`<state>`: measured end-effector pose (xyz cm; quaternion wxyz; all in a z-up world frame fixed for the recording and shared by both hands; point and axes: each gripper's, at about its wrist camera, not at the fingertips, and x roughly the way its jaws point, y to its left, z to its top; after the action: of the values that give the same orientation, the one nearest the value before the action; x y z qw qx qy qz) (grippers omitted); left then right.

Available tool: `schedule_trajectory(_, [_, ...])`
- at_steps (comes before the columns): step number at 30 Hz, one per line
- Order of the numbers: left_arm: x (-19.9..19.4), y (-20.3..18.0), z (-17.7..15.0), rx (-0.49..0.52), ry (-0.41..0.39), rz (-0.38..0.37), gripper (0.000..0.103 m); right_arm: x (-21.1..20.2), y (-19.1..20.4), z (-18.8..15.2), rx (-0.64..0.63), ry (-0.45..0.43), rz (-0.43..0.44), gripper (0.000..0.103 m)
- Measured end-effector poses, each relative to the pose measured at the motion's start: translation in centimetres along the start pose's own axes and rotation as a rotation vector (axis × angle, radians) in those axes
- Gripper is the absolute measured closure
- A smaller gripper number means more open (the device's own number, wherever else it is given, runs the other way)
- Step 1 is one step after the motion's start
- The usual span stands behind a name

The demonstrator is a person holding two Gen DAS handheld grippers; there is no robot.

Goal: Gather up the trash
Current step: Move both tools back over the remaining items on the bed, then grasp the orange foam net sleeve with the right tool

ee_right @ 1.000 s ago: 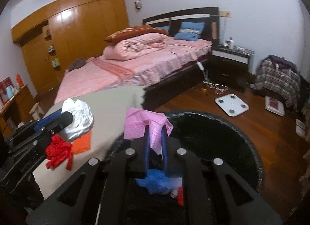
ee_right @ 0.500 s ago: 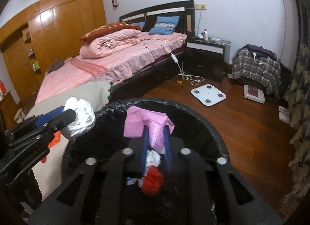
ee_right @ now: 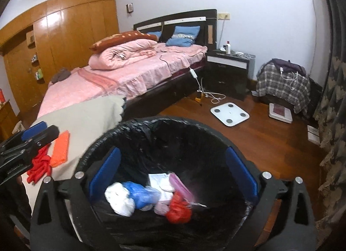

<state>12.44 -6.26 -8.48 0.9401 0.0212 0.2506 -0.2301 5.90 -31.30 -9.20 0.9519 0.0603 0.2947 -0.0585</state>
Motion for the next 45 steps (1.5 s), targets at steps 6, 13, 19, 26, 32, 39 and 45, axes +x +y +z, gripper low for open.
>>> schedule_trajectory(6, [-2.8, 4.3, -0.9, -0.031, -0.003, 0.127, 0.024, 0.4, 3.7, 0.6, -0.033, 0.000, 0.071, 0.007])
schedule_trajectory(13, [-5.2, 9.2, -3.0, -0.065, 0.014, 0.255, 0.023, 1.0, 9.7, 0.9, -0.099, 0.008, 0.180, 0.007])
schedule_trajectory(19, [-6.8, 13.1, -4.3, -0.103, 0.021, 0.339, 0.023, 1.9, 15.2, 1.1, -0.167, 0.023, 0.268, 0.007])
schedule_trajectory(26, [-7.5, 17.9, -5.4, -0.156, 0.033, 0.418, 0.023, 4.6, 21.5, 1.6, -0.217, 0.041, 0.334, 0.007])
schedule_trajectory(32, [-6.7, 21.1, -6.1, -0.181, 0.054, 0.453, 0.023, 7.9, 25.1, 0.7, -0.236, 0.078, 0.326, 0.007])
schedule_trajectory(39, [-5.3, 23.5, -7.1, -0.203, 0.088, 0.472, 0.023, 12.4, 27.4, -0.5, -0.239, 0.151, 0.295, 0.007])
schedule_trajectory(45, [-4.2, 24.2, -8.0, -0.215, 0.109, 0.473, 0.023, 15.2, 28.2, -1.4, -0.238, 0.205, 0.280, 0.009])
